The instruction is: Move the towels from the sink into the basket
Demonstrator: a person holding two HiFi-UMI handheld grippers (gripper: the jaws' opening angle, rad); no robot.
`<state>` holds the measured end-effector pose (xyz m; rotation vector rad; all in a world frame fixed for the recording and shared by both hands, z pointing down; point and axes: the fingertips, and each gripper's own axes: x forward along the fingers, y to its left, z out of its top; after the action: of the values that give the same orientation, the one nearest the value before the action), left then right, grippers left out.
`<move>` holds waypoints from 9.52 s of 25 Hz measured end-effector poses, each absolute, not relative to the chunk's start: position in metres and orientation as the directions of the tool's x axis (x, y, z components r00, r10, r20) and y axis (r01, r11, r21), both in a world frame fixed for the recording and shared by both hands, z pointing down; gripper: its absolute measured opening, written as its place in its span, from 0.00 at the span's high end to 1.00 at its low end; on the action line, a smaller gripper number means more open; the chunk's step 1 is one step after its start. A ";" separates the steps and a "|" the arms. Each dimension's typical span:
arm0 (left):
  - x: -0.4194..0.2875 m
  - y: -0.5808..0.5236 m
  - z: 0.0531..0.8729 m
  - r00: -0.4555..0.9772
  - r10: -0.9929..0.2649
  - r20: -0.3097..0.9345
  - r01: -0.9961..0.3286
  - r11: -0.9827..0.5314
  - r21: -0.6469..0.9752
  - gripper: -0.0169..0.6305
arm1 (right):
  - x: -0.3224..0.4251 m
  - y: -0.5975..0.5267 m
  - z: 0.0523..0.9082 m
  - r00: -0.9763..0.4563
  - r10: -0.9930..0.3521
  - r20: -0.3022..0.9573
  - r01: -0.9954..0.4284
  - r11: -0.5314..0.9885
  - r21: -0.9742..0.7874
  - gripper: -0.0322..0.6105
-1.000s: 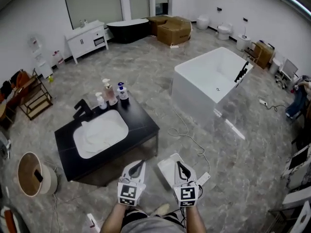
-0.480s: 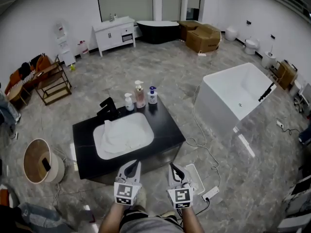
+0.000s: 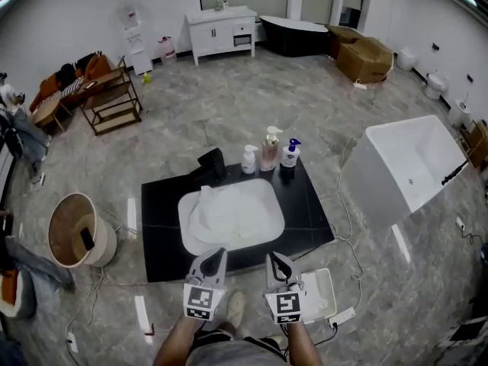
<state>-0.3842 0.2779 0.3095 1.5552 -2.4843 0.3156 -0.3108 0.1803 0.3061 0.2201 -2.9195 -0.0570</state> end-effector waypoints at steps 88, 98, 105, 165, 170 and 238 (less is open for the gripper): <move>-0.503 0.259 0.297 -0.386 -0.900 0.204 -0.922 0.383 -0.058 0.96 | -0.400 0.095 0.272 -0.917 -0.353 0.184 -0.327 0.932 0.156 0.93; -0.399 0.150 0.284 -0.132 -0.971 0.199 -0.990 0.118 -0.080 0.96 | -0.247 0.018 0.263 -0.782 -0.602 0.164 -0.587 0.799 0.130 0.93; -0.308 0.086 0.281 0.029 -0.981 0.193 -0.995 -0.048 -0.092 0.96 | -0.128 -0.022 0.262 -0.660 -0.735 0.158 -0.723 0.678 0.134 0.93; 0.110 -0.016 0.279 0.353 -0.917 0.187 -0.919 -0.377 -0.116 0.96 | 0.335 -0.061 0.226 -0.348 -0.936 0.055 -0.918 0.352 0.181 0.93; 0.117 -0.013 0.282 0.354 -0.916 0.189 -0.919 -0.378 -0.111 0.96 | 0.331 -0.060 0.227 -0.366 -0.929 0.052 -0.913 0.369 0.171 0.93; -0.024 -0.083 0.995 0.384 -0.654 0.652 -0.902 -0.416 0.114 0.96 | 0.104 -0.098 1.072 -0.472 -0.505 0.723 -0.788 0.609 -0.089 0.92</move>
<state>-0.0236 -0.0825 0.9946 2.1925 -1.3379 0.7303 0.1042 -0.0982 1.0723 1.0135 -2.1691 0.5492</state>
